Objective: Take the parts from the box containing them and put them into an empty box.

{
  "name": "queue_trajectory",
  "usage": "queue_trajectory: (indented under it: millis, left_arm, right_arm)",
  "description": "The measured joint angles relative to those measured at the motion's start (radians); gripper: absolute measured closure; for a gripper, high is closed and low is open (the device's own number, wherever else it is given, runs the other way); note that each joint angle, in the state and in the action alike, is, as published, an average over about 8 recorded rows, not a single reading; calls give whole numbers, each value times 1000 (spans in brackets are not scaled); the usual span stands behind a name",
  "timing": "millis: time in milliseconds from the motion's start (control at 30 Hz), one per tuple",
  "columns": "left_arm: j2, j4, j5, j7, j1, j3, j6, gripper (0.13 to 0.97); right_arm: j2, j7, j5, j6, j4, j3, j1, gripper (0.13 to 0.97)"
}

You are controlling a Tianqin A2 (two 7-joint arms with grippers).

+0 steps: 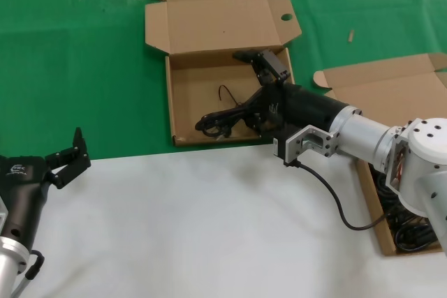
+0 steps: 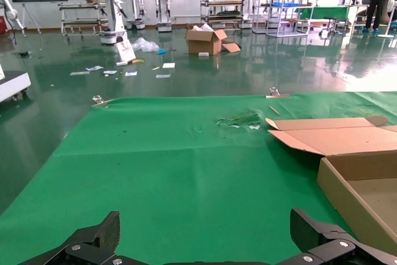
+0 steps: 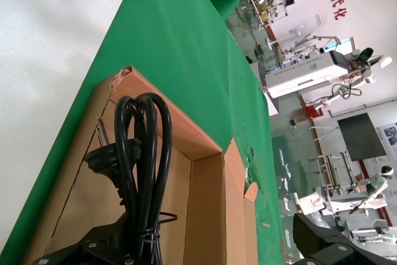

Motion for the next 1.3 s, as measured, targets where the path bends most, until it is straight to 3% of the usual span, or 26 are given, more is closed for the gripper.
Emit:
queue_trajectory:
  millis: [133,533,867,1300]
  left_arm:
    - [0,0,0,0,0,0,0,132]
    - [0,0,0,0,0,0,0,132]
    - [0,0,0,0,0,0,0,132]
    - [0,0,0,0,0,0,0,132]
  right_arm:
    - [0,0,0,0,0,0,0,206]
    - [0,0,0,0,0,0,0,138]
    - [0,10,0,5,6,1,-5,129]
    - [7,201,6,96,108,24,-97,129]
